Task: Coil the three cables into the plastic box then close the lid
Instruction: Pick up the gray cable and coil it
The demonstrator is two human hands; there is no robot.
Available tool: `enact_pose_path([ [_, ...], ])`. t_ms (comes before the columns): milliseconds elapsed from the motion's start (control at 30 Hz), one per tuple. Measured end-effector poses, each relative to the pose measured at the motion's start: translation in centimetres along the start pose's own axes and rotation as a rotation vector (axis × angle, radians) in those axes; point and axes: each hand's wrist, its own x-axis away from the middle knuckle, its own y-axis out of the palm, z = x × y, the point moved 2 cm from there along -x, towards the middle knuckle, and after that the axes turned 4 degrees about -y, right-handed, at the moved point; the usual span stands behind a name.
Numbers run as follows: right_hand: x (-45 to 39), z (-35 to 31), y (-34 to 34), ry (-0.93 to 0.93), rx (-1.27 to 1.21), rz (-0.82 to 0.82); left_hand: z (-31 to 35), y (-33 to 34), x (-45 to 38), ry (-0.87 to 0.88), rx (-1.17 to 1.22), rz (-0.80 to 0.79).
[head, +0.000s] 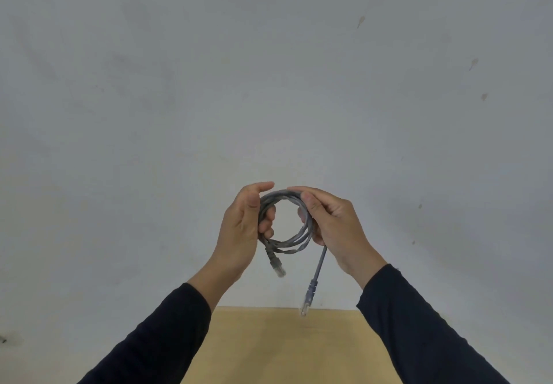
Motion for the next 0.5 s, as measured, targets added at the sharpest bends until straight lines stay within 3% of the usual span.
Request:
enact_pose_path([
  [167,0.5,0.3,0.1,0.043,0.017,0.006,0.1,0.4,0.3,0.118,-0.131,0.084],
  [400,1.0,0.4,-1.2,0.008,0.394,-0.142,0.7,-1.3,-0.4,0.019,0.031,0.245],
  [500,0.9,0.3,-1.8,-0.018,0.442,-0.115,0.6,-1.5,-0.3,-0.004,0.086,0.265],
])
